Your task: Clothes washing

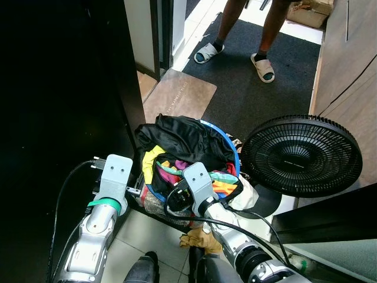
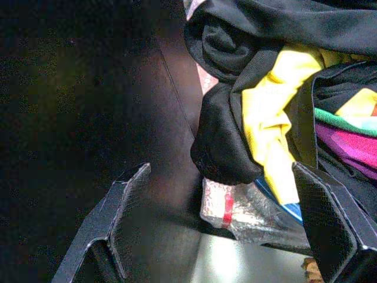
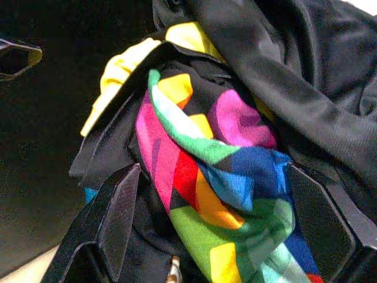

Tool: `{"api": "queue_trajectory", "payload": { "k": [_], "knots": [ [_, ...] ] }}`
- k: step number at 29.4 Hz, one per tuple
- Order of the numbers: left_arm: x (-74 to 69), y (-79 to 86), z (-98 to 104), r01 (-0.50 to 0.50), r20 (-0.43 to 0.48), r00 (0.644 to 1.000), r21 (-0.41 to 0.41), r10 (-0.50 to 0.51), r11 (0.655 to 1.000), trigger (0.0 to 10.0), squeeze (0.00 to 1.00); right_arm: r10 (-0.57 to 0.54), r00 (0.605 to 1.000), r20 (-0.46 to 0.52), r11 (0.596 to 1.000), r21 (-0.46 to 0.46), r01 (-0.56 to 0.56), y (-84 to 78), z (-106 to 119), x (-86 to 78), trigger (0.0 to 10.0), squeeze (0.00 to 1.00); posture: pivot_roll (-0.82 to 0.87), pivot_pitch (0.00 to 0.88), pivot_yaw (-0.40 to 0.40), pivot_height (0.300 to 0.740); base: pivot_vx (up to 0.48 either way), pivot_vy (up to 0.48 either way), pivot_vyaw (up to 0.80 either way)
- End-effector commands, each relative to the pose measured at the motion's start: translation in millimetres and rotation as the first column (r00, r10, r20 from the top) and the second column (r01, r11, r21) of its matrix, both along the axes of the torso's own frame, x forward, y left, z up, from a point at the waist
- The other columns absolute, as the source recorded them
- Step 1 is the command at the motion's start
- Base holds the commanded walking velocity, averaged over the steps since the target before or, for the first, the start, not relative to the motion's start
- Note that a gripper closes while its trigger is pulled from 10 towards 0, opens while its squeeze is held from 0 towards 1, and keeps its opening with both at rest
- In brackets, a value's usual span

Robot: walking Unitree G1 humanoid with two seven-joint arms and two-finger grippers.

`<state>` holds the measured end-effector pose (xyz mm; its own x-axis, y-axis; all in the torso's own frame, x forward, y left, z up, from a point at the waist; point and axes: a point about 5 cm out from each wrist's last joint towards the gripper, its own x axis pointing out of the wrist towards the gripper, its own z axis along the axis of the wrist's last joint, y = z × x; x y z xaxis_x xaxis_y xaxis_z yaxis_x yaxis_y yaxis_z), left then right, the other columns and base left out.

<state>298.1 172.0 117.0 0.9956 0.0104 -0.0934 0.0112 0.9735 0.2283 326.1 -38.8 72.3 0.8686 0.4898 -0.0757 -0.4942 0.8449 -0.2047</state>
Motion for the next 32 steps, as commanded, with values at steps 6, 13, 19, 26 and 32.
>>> {"api": "queue_trajectory", "payload": {
  "k": [6, 13, 19, 26, 32],
  "knots": [
    [-11.3, 3.0, -9.5, -0.002, -0.056, 0.998, 0.011, 0.002, 1.000, 10.0, 0.00, -0.059, 0.980, -0.189, 0.995, -0.092, 0.042, -6.1, -39.2, -18.2, 10.0, 0.00, 0.26, 0.395, 0.013, 0.740, 0.000, 0.000, 0.00],
    [-15.2, 4.7, -8.5, -0.008, -0.065, 0.998, 0.017, 0.009, 1.000, 10.0, 0.00, -0.161, 0.955, -0.248, 0.982, -0.140, 0.129, -21.4, -49.5, -18.5, 4.4, 0.00, 0.28, 0.410, 0.022, 0.740, 0.000, 0.000, 0.00],
    [-22.2, 10.4, -8.3, -0.015, -0.082, 0.997, 0.033, 0.017, 0.999, 10.0, 0.00, -0.181, 0.948, -0.262, 0.976, -0.166, 0.140, -22.1, -52.3, -19.3, 0.0, 0.00, 0.31, 0.428, 0.036, 0.740, 0.000, 0.000, 0.00],
    [-20.4, 8.0, -9.3, -0.013, -0.087, 0.996, 0.030, 0.015, 0.999, 10.0, 0.00, -0.272, 0.946, -0.178, 0.957, -0.156, 0.246, -31.6, -42.9, -11.4, 0.0, 0.00, 0.29, 0.410, 0.028, 0.740, 0.000, 0.000, 0.00],
    [-16.0, 2.2, -9.0, -0.003, -0.086, 0.996, 0.019, 0.005, 1.000, 10.0, 0.00, -0.371, 0.924, -0.093, 0.923, -0.141, 0.357, -47.3, -35.8, -6.5, 0.0, 0.00, 0.27, 0.401, 0.026, 0.740, 0.000, 0.000, 0.00]
  ]
}}
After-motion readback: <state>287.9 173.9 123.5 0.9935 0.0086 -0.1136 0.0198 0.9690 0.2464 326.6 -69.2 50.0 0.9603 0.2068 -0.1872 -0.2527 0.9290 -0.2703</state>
